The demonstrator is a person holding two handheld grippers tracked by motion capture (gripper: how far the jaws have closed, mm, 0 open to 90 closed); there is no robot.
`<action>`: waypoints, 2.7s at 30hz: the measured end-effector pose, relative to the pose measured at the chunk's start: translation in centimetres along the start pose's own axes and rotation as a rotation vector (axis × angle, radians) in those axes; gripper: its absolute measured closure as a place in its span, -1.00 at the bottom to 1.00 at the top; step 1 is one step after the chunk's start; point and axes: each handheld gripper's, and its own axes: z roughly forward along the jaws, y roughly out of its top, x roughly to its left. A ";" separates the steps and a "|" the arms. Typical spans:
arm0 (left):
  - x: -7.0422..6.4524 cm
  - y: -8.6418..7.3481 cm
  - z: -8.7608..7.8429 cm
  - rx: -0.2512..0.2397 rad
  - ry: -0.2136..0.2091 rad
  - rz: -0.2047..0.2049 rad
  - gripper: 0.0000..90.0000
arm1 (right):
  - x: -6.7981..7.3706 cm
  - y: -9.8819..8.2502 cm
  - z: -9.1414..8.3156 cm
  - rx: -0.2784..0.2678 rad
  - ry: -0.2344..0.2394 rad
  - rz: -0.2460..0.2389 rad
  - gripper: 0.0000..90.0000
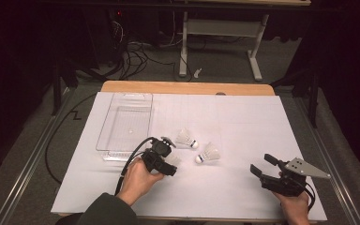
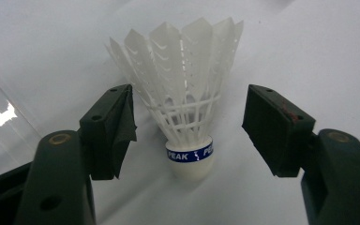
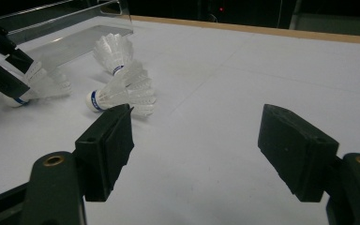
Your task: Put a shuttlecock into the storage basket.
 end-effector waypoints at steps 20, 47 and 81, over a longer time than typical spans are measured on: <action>0.5 -0.2 0.9 0.020 0.003 -0.012 0.07 | 0.0 0.0 0.0 -0.001 0.002 0.000 -0.39; 0.4 -0.3 0.6 0.009 -0.012 0.011 0.45 | 0.0 0.0 0.0 -0.002 0.003 0.000 -0.40; 0.4 -0.2 -2.5 -0.101 -0.021 0.020 0.50 | 0.0 0.0 0.0 -0.008 0.003 0.001 -0.40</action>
